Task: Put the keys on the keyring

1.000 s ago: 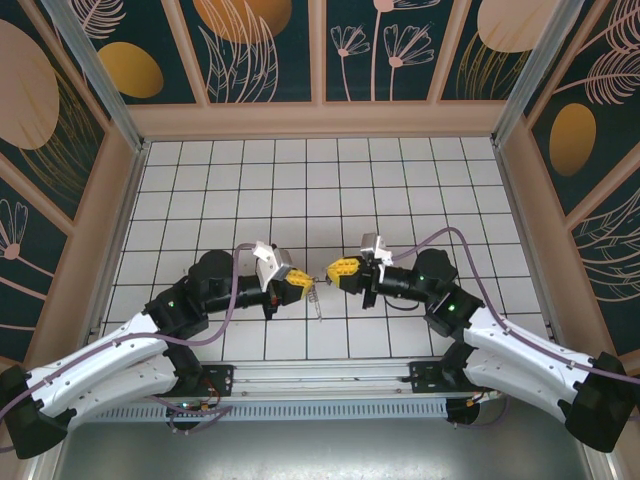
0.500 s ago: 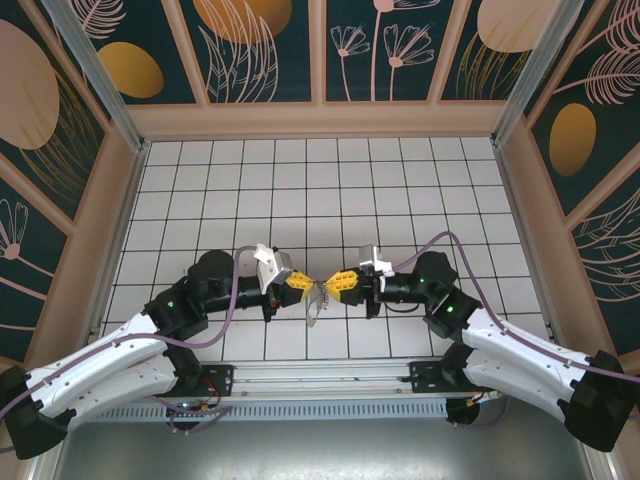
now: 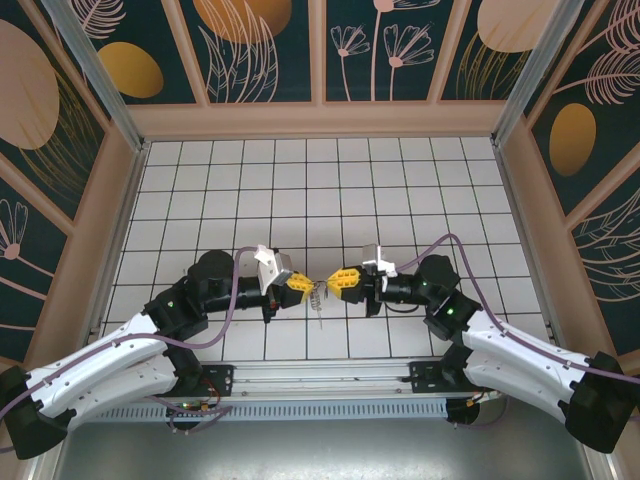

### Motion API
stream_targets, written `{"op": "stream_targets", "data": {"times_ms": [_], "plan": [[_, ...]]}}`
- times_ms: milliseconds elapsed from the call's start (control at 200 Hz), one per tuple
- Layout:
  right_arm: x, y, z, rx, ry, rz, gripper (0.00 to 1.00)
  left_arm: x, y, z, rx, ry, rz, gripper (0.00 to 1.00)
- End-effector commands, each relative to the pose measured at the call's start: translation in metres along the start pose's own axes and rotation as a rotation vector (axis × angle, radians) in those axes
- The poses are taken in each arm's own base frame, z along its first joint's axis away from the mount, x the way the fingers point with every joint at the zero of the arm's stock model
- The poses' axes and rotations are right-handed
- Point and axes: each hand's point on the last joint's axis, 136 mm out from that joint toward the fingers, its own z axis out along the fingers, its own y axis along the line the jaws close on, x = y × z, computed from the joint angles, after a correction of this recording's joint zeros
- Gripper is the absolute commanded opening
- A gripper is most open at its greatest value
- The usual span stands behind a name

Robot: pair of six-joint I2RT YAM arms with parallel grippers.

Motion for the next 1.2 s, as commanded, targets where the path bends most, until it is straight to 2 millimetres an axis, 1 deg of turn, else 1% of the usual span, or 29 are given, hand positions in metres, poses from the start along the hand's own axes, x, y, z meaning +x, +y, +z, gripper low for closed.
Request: {"op": "stream_targets", "data": {"times_ms": [0, 235, 410, 1196], "plan": [[-0.0124, 0.0012, -0.002, -0.003, -0.05, -0.032, 0.0, -0.0197, -0.0091, -0.0051, 0.031, -0.061, 0.046, 0.0], [-0.0087, 0.0077, -0.0001, -0.051, -0.039, -0.021, 0.0, -0.0203, -0.0098, -0.0053, 0.034, -0.063, 0.044, 0.0], [-0.0032, 0.0062, 0.0004, -0.047, -0.028, -0.015, 0.0, -0.0199, -0.0114, -0.0049, 0.044, -0.062, 0.047, 0.0], [-0.0074, 0.0041, -0.001, -0.03, -0.063, -0.03, 0.0, -0.0204, -0.0134, -0.005, 0.057, -0.063, 0.046, 0.0]]}}
